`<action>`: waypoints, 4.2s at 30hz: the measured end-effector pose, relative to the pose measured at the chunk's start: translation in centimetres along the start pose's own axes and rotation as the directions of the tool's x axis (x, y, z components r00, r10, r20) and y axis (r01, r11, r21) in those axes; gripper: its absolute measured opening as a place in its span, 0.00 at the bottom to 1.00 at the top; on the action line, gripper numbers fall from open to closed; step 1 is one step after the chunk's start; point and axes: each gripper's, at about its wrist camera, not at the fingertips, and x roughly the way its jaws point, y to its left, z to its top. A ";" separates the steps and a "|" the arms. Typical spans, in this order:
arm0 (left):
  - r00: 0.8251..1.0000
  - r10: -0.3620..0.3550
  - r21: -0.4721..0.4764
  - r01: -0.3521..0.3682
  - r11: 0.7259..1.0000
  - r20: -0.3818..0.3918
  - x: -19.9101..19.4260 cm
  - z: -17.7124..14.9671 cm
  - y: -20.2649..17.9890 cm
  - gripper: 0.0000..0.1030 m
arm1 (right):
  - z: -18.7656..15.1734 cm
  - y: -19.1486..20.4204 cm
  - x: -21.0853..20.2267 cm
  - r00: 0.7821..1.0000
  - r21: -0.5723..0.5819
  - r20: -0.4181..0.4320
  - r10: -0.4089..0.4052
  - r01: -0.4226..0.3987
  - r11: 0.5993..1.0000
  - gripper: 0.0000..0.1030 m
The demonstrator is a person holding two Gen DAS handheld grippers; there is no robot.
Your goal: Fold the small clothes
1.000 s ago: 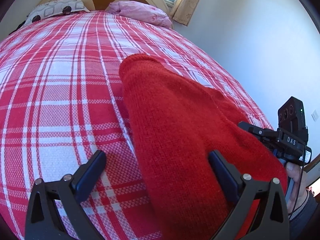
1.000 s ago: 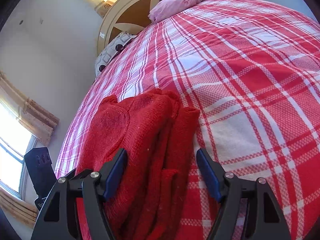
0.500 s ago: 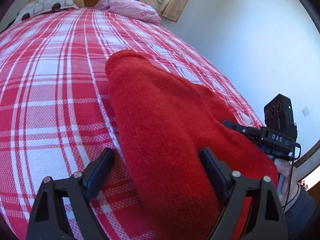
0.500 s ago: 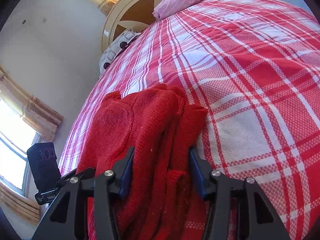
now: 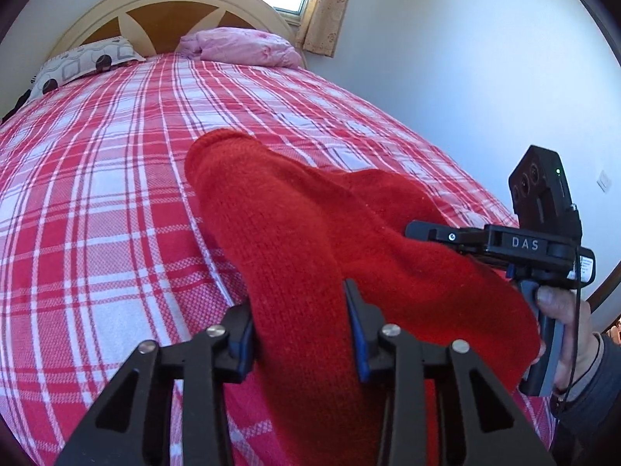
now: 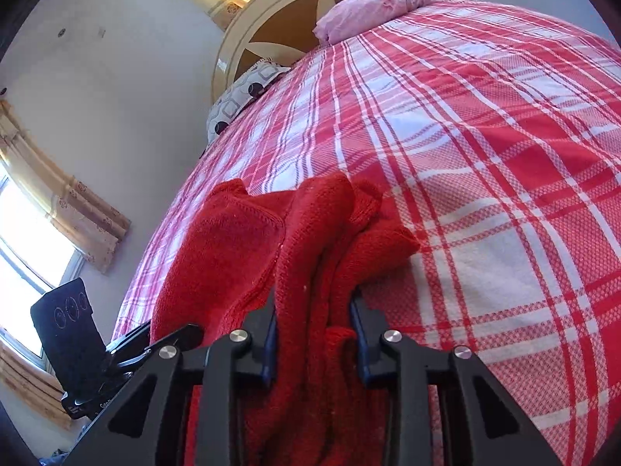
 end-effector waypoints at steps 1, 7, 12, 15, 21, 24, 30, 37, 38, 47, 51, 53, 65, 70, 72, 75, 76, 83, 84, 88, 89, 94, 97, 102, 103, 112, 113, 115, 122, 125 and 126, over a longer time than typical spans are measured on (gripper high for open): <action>1.000 0.005 0.003 -0.005 1.000 0.003 -0.6 -0.1 -0.1 0.38 | 0.0 0.5 -0.2 1.000 -0.004 0.002 0.007 -0.007 1.000 0.30; 0.999 0.030 0.003 -0.030 1.000 0.031 -4.3 -0.7 -0.1 0.36 | -0.4 3.9 -0.7 0.998 -0.032 0.003 0.067 -0.067 0.997 0.30; 0.994 0.066 -0.027 -0.064 0.998 0.085 -9.0 -1.3 1.0 0.35 | -1.1 8.1 -0.2 0.991 -0.075 -0.015 0.136 -0.137 0.988 0.29; 0.987 0.103 -0.054 -0.097 0.994 0.124 -12.2 -1.9 2.1 0.35 | -1.8 11.1 0.7 0.981 -0.101 -0.034 0.191 -0.194 0.976 0.29; 0.961 0.217 -0.103 -0.201 0.974 0.169 -17.6 -4.1 5.3 0.35 | -3.3 18.3 3.6 0.948 -0.144 -0.094 0.305 -0.316 0.938 0.29; 0.948 0.266 -0.146 -0.242 0.959 0.175 -19.8 -5.5 7.4 0.35 | -4.8 22.5 6.3 0.925 -0.165 -0.154 0.347 -0.371 0.914 0.29; 0.921 0.351 -0.240 -0.307 0.921 0.168 -23.1 -8.0 11.1 0.35 | -7.9 29.2 10.9 0.883 -0.191 -0.256 0.393 -0.445 0.875 0.28; 0.906 0.400 -0.332 -0.338 0.881 0.139 -25.1 -11.0 14.7 0.35 | -10.4 34.4 14.9 0.850 -0.215 -0.356 0.389 -0.480 0.851 0.28; 0.905 0.403 -0.346 -0.339 0.875 0.133 -25.3 -11.6 15.3 0.35 | -10.9 35.1 15.5 0.846 -0.218 -0.371 0.383 -0.480 0.850 0.28; 0.909 0.410 -0.410 -0.346 0.844 0.076 -25.1 -15.4 18.6 0.35 | -13.0 36.8 20.7 0.839 -0.233 -0.444 0.316 -0.448 0.863 0.28; 0.913 0.403 -0.420 -0.341 0.841 0.066 -25.2 -16.3 19.3 0.35 | -13.3 36.7 21.8 0.844 -0.239 -0.448 0.295 -0.431 0.870 0.28; 0.915 0.399 -0.424 -0.338 0.841 0.063 -25.1 -16.8 19.6 0.35 | -13.4 36.6 22.4 0.847 -0.239 -0.449 0.286 -0.422 0.874 0.28; 0.919 0.388 -0.444 -0.319 0.837 0.072 -24.8 -18.9 20.6 0.38 | -13.8 36.2 24.7 0.865 -0.274 -0.453 0.215 -0.365 0.890 0.29; 0.916 0.394 -0.451 -0.322 0.832 0.073 -24.9 -19.3 20.4 0.41 | -14.1 36.4 24.8 0.872 -0.290 -0.447 0.198 -0.351 0.890 0.29; 0.914 0.400 -0.451 -0.326 0.831 0.075 -24.9 -19.6 20.3 0.42 | -14.2 36.3 24.6 0.876 -0.302 -0.445 0.185 -0.342 0.890 0.29; 0.914 0.399 -0.455 -0.324 0.829 0.077 -25.0 -19.8 20.4 0.42 | -14.4 36.4 24.6 0.881 -0.320 -0.443 0.165 -0.327 0.889 0.29; 0.913 0.400 -0.457 -0.324 0.828 0.077 -25.1 -19.8 20.3 0.43 | -14.5 36.3 24.7 0.881 -0.321 -0.444 0.162 -0.325 0.889 0.29; 0.907 0.414 -0.460 -0.338 0.821 0.074 -25.0 -19.6 20.2 0.46 | -14.6 36.4 24.9 0.880 -0.333 -0.453 0.143 -0.316 0.889 0.32; 0.907 0.416 -0.462 -0.339 0.819 0.071 -25.0 -19.6 20.2 0.48 | -14.6 36.5 24.9 0.882 -0.341 -0.452 0.136 -0.312 0.887 0.33; 0.890 0.454 -0.486 -0.378 0.788 0.043 -25.1 -19.9 20.4 0.82 | -14.9 36.8 24.6 0.897 -0.393 -0.435 0.076 -0.266 0.880 0.46; 0.886 0.462 -0.497 -0.385 0.778 0.038 -25.2 -20.0 20.5 0.86 | -14.9 36.8 24.5 0.905 -0.403 -0.422 0.057 -0.244 0.882 0.53; 0.879 0.477 -0.504 -0.399 0.766 0.029 -26.3 -20.6 19.9 0.94 | -14.6 36.7 22.3 0.938 -0.439 -0.346 0.009 -0.170 0.882 0.59; 0.866 0.500 -0.476 -0.431 0.766 0.020 -27.1 -20.6 18.8 0.97 | -14.8 37.1 20.7 0.953 -0.480 -0.301 -0.025 -0.129 0.868 0.60; 0.850 0.527 -0.417 -0.471 0.778 0.023 -29.0 -21.1 16.5 1.00 | -15.9 38.7 15.3 0.981 -0.569 -0.194 -0.029 -0.088 0.817 0.76; 0.847 0.530 -0.405 -0.474 0.781 0.031 -29.4 -21.3 16.0 1.00 | -16.1 38.9 14.2 0.984 -0.578 -0.179 -0.020 -0.089 0.811 0.77; 0.811 0.570 -0.345 -0.502 0.793 0.129 -34.3 -22.1 11.3 1.00 | -19.4 41.5 2.8 0.982 -0.581 -0.112 0.152 -0.189 0.792 0.94; 0.809 0.568 -0.344 -0.496 0.797 0.153 -35.1 -22.0 10.8 1.00 | -19.4 41.4 2.1 0.980 -0.566 -0.112 0.167 -0.201 0.800 0.95; 0.788 0.590 -0.341 -0.514 0.787 0.175 -36.0 -21.6 9.9 1.00 | -19.3 41.5 -0.3 0.975 -0.536 -0.093 0.200 -0.219 0.815 0.96; 0.717 0.637 -0.369 -0.532 0.762 0.283 -40.0 -20.7 7.1 1.00 | -19.8 42.2 -7.4 0.951 -0.526 -0.039 0.306 -0.279 0.803 0.96; 0.682 0.671 -0.372 -0.565 0.736 0.290 -40.6 -20.7 6.3 1.00 | -20.2 42.1 -8.9 0.948 -0.524 -0.038 0.315 -0.287 0.802 0.96; 0.669 0.683 -0.368 -0.580 0.727 0.295 -40.6 -20.7 6.1 1.00 | -20.3 42.1 -9.0 0.951 -0.532 -0.020 0.308 -0.271 0.802 0.96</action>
